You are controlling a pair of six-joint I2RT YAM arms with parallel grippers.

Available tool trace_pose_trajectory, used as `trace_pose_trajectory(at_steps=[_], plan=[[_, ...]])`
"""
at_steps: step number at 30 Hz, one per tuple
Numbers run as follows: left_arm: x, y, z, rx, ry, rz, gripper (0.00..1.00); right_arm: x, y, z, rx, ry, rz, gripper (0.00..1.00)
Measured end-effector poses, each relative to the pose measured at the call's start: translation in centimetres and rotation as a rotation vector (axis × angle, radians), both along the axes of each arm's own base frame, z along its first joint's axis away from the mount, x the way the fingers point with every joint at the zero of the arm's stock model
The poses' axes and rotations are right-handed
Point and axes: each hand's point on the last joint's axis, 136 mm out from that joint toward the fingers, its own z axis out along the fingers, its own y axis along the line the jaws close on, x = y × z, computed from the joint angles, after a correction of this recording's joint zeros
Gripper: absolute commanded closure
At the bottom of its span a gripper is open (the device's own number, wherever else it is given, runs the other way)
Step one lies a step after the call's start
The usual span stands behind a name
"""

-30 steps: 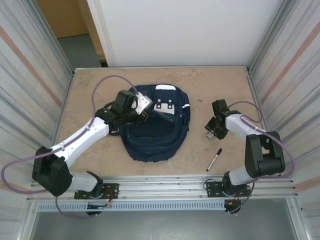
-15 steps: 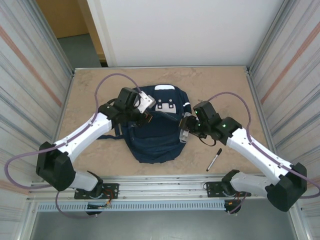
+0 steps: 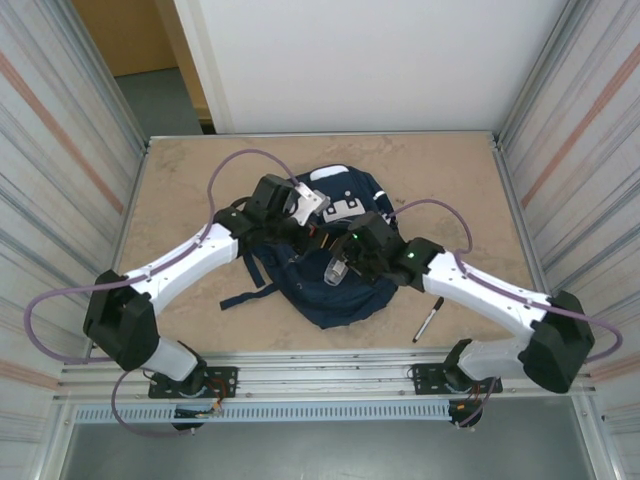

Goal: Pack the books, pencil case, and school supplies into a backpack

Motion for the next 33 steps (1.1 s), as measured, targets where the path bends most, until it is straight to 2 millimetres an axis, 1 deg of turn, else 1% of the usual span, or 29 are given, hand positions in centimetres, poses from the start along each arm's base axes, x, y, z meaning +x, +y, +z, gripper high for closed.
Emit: trace_pose_trajectory(at_steps=[1, 2, 3, 4, 6, 8, 11, 13, 15, 17, 18, 20, 21, 23, 25, 26, 28, 30, 33], plan=[[-0.3, -0.4, -0.2, -0.004, 0.012, -0.008, 1.00, 0.7, -0.1, -0.7, -0.008, 0.022, -0.026, 0.24], [-0.1, -0.5, -0.5, 0.003, 0.014, 0.002, 1.00, 1.1, -0.5, -1.5, -0.025, 0.049, -0.050, 0.18], [0.2, -0.6, -0.7, 0.002, 0.019, 0.011, 1.00, 1.5, -1.1, -2.4, -0.045, 0.078, -0.075, 0.16], [0.3, -0.7, -0.9, 0.001, 0.025, 0.016, 1.00, 1.8, -1.5, -3.0, -0.061, 0.098, -0.093, 0.16], [0.3, -0.8, -0.9, 0.002, 0.027, 0.023, 1.00, 2.1, -1.8, -3.3, -0.084, 0.111, -0.106, 0.16], [0.3, -0.7, -0.8, 0.000, 0.026, 0.025, 1.00, 1.9, -2.0, -3.0, -0.099, 0.096, -0.110, 0.16], [0.4, -0.6, -0.9, 0.014, 0.017, 0.037, 1.00, 1.5, -2.7, -1.4, -0.081, 0.050, -0.120, 0.16], [0.5, -0.4, -1.2, 0.026, 0.012, 0.049, 1.00, 0.7, -4.4, 0.0, -0.060, 0.004, -0.143, 0.15], [0.5, -0.2, -1.6, 0.037, 0.013, 0.056, 1.00, -0.5, -7.3, 0.9, -0.064, -0.027, -0.185, 0.15], [0.5, 0.0, -1.9, 0.048, 0.010, 0.058, 1.00, -1.5, -10.2, 1.2, -0.085, -0.042, -0.228, 0.20], [0.6, 0.0, -1.9, 0.050, 0.007, 0.057, 1.00, -2.0, -11.7, 0.9, -0.105, -0.044, -0.250, 0.22], [0.7, 0.1, -2.0, 0.056, 0.000, 0.059, 1.00, -3.0, -14.7, -0.6, -0.171, -0.035, -0.295, 0.29], [0.7, 0.1, -2.0, 0.057, -0.002, 0.058, 1.00, -3.7, -16.2, -1.8, -0.215, -0.010, -0.317, 0.30], [0.7, 0.1, -2.2, 0.058, -0.003, 0.060, 1.00, -5.2, -18.6, -4.7, -0.303, 0.066, -0.342, 0.30], [0.6, 0.2, -2.4, 0.057, -0.003, 0.060, 1.00, -6.7, -20.2, -7.3, -0.371, 0.151, -0.353, 0.30], [0.6, 0.2, -2.6, 0.057, -0.003, 0.060, 1.00, -7.4, -20.7, -8.4, -0.393, 0.189, -0.354, 0.31], [0.6, 0.2, -2.8, 0.058, -0.002, 0.064, 1.00, -8.6, -21.2, -9.8, -0.417, 0.247, -0.345, 0.31], [0.7, 0.3, -3.0, 0.058, -0.003, 0.067, 1.00, -9.1, -21.1, -10.5, -0.421, 0.274, -0.332, 0.32], [0.7, 0.2, -3.0, 0.056, -0.001, 0.071, 1.00, -9.3, -20.6, -11.2, -0.426, 0.295, -0.313, 0.37]])
